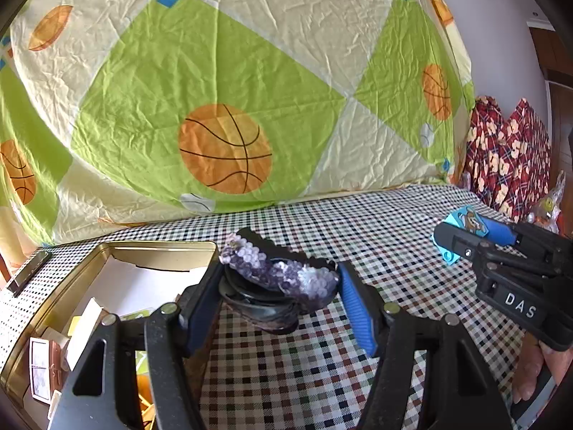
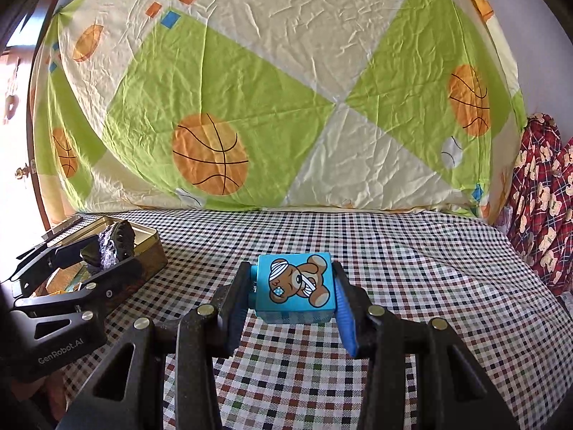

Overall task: Organize rigid objects
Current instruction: 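Lift and carry the geode and blue bear block over the gold tin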

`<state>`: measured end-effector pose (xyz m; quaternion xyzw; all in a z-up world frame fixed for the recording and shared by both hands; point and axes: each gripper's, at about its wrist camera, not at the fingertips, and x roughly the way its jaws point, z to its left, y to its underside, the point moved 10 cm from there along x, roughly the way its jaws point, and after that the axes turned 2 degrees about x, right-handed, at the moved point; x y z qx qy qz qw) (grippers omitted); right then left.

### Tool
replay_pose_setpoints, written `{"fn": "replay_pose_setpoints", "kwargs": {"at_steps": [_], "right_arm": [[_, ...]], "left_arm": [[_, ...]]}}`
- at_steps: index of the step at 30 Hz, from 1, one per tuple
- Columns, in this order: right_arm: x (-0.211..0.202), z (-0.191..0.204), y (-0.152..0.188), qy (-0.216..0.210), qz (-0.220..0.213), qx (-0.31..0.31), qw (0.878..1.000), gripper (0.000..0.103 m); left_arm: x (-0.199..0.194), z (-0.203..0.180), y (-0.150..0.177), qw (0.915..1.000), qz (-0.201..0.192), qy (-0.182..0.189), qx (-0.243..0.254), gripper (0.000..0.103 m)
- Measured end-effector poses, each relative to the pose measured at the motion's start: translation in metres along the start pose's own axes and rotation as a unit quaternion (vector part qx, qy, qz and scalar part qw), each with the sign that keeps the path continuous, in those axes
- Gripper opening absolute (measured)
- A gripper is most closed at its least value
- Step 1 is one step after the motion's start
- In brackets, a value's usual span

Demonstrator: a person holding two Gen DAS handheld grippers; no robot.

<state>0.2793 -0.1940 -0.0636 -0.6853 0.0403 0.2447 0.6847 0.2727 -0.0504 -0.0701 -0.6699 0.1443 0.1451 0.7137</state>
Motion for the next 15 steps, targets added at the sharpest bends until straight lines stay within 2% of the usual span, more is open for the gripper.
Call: {"fn": "replay_pose_setpoints", "kwargs": {"at_steps": [15], "right_arm": [[-0.021, 0.008, 0.001, 0.003, -0.03, -0.008, 1.0, 0.045]], "left_arm": [[-0.03, 0.007, 0.002, 0.9993, -0.033, 0.004, -0.018, 0.064]]}}
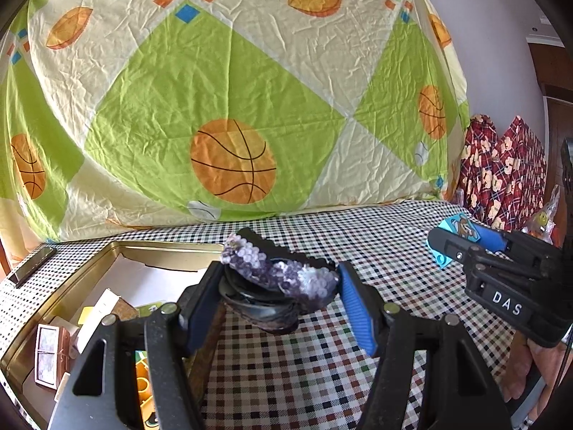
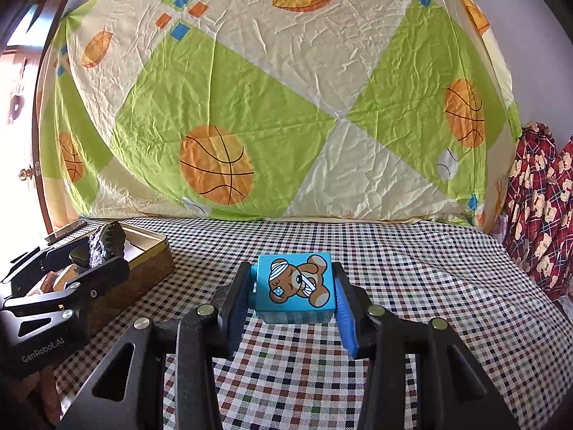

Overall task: Organize rigid objects
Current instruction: 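Lift and carry the geode and blue bear block over the gold tin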

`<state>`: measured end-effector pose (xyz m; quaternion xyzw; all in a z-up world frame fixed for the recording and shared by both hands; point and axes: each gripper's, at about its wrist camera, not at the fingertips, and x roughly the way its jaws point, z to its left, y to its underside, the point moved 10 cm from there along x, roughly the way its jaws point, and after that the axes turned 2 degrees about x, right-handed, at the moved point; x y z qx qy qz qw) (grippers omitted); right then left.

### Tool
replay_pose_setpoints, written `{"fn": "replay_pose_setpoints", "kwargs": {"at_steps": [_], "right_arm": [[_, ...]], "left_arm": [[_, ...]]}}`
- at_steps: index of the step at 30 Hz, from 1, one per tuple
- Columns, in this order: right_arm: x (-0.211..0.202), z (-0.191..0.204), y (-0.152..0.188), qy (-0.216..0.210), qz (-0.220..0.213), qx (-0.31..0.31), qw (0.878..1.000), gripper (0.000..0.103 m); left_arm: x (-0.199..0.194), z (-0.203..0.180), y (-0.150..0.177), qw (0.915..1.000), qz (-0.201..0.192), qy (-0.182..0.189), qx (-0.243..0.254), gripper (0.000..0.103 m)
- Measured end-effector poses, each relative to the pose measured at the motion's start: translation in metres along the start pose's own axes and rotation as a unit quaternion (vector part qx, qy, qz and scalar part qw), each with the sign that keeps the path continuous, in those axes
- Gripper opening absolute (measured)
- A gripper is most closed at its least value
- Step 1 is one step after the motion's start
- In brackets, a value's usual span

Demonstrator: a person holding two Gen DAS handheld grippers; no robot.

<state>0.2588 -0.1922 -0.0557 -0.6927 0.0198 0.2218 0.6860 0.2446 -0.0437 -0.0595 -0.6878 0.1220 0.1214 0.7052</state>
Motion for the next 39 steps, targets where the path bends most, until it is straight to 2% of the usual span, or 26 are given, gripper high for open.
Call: {"fn": "replay_pose_setpoints", "kwargs": {"at_steps": [11, 39], "right_arm": [[-0.015, 0.012, -0.002, -0.005, -0.019, -0.004, 1.0, 0.045], [-0.025, 0.049, 0.006, -0.042, -0.014, -0.014, 0.999, 0.045]], "left_arm": [[-0.012, -0.001, 0.001, 1.0, -0.007, 0.002, -0.001, 0.064], [-0.042, 0.011, 0.007, 0.9997, -0.022, -0.002, -0.008, 0.064]]}}
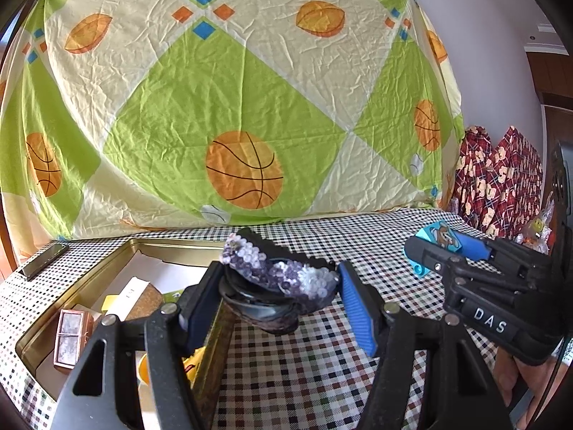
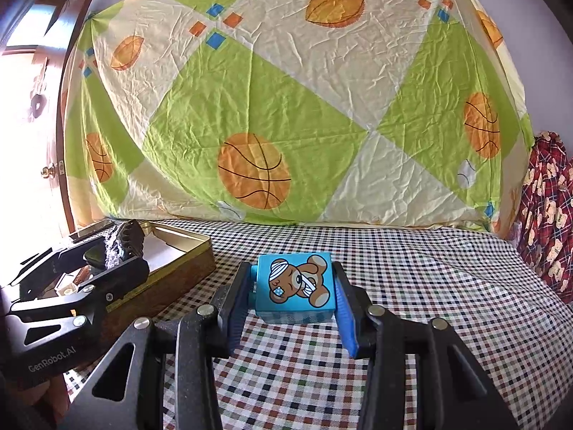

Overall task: Organize rigid objects
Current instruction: 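Lift and carry the geode and blue bear block over the gold tin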

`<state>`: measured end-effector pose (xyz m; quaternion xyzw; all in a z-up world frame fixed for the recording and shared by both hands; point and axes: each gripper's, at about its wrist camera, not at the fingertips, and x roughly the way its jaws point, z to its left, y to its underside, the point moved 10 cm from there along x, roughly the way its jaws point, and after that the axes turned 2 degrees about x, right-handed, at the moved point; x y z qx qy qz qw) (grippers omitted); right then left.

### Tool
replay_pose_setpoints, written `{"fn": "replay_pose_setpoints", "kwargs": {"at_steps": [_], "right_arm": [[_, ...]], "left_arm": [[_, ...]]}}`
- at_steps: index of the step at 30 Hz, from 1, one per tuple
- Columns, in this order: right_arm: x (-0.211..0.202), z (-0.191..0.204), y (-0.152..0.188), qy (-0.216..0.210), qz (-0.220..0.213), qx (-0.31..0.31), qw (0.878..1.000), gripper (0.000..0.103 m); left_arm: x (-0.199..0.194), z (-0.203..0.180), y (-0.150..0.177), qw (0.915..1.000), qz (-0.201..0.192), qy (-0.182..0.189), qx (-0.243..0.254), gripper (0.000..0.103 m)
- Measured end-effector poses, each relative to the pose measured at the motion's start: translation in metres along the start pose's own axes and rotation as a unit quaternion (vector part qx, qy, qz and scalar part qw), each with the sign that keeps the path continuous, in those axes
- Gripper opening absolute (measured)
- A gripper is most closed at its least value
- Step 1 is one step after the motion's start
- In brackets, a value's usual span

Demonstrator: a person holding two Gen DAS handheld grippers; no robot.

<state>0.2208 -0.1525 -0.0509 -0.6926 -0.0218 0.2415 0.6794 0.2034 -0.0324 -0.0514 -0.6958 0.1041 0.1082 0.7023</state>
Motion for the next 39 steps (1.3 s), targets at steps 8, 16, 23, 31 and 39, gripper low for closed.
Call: {"fn": "replay_pose_setpoints", "kwargs": {"at_steps": [8, 16, 23, 31, 39], "right_arm": [[0.001, 0.018, 0.002, -0.016, 0.005, -0.005, 1.0, 0.045], [0.003, 0.031, 0.004, -0.028, 0.008, -0.003, 1.0, 0.045], [0.004, 0.051, 0.006, -0.042, 0.01, -0.014, 0.999, 0.045], [0.005, 0.061, 0.006, -0.05, 0.012, -0.013, 0.999, 0.045], [0.006, 0.074, 0.007, -0.058, 0.013, -0.02, 0.998, 0.045]], "left_arm": [[-0.007, 0.008, 0.002, 1.0, -0.002, -0.006, -0.003, 0.064], [-0.013, 0.018, 0.003, 0.9999, -0.005, -0.013, -0.009, 0.064], [-0.016, 0.027, 0.005, 0.9997, -0.004, -0.019, -0.015, 0.064], [-0.021, 0.04, 0.006, 0.9993, -0.005, -0.027, -0.025, 0.064], [-0.025, 0.055, 0.008, 0.9984, -0.006, -0.036, -0.042, 0.064]]}}
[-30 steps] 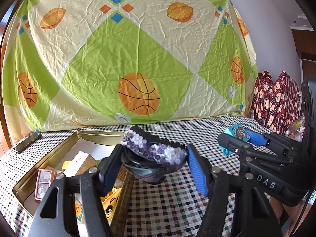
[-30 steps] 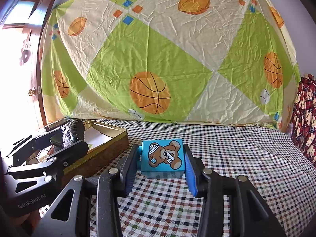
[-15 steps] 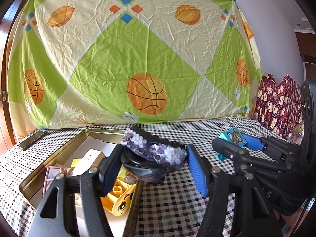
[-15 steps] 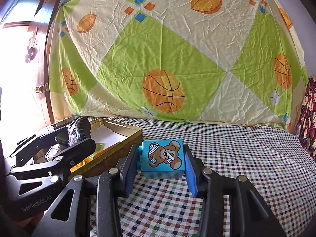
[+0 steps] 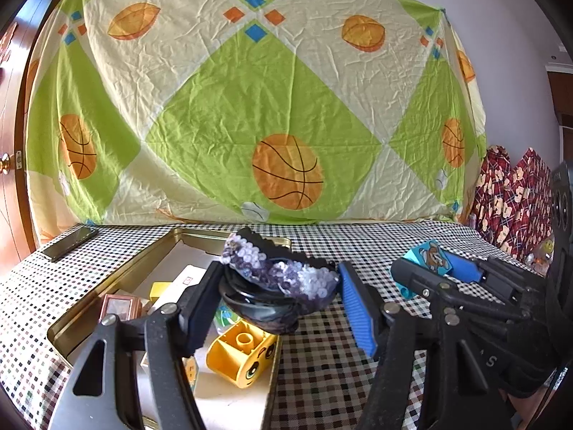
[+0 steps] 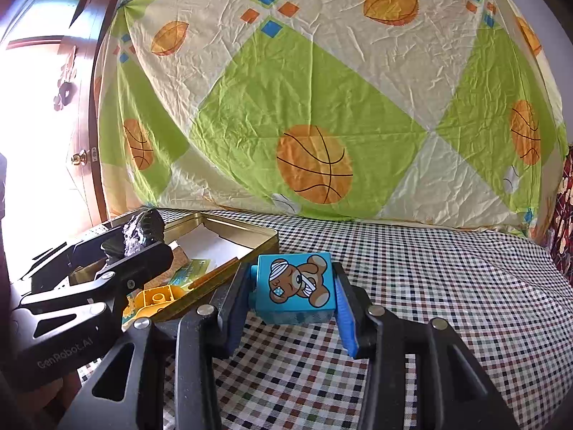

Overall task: Organize rigid objects
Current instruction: 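Lift and carry the geode and blue bear block over the gold tin, then lower the geode and bear block into the tin and open both tools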

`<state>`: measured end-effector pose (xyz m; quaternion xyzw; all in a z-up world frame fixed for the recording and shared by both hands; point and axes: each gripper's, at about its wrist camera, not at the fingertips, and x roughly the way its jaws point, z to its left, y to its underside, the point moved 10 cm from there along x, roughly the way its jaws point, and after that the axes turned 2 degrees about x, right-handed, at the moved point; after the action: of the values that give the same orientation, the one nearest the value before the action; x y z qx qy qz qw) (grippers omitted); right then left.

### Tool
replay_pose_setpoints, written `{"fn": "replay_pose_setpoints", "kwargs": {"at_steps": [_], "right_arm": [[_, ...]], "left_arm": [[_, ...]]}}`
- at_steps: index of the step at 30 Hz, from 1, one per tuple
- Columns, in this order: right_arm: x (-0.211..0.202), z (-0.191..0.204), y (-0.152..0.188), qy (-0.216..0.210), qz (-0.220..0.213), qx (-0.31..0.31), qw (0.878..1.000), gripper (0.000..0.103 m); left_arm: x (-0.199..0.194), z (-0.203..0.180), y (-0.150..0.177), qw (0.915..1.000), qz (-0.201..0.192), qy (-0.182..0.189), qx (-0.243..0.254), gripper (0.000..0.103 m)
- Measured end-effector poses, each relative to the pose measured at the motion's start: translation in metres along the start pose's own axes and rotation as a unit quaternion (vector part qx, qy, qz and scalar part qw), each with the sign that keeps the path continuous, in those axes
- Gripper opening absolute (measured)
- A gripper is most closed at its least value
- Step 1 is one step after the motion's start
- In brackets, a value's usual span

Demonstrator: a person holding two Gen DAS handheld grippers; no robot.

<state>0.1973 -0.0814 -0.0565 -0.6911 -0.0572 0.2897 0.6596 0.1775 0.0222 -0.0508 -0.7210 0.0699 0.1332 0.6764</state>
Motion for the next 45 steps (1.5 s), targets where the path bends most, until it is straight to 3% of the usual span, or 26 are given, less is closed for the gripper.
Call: {"fn": "replay_pose_setpoints", "kwargs": {"at_steps": [45], "right_arm": [[0.017, 0.058, 0.001, -0.026, 0.007, -0.03, 0.999, 0.046]], "left_arm": [[-0.007, 0.068, -0.005, 0.9979, -0.011, -0.035, -0.053, 0.064]]}}
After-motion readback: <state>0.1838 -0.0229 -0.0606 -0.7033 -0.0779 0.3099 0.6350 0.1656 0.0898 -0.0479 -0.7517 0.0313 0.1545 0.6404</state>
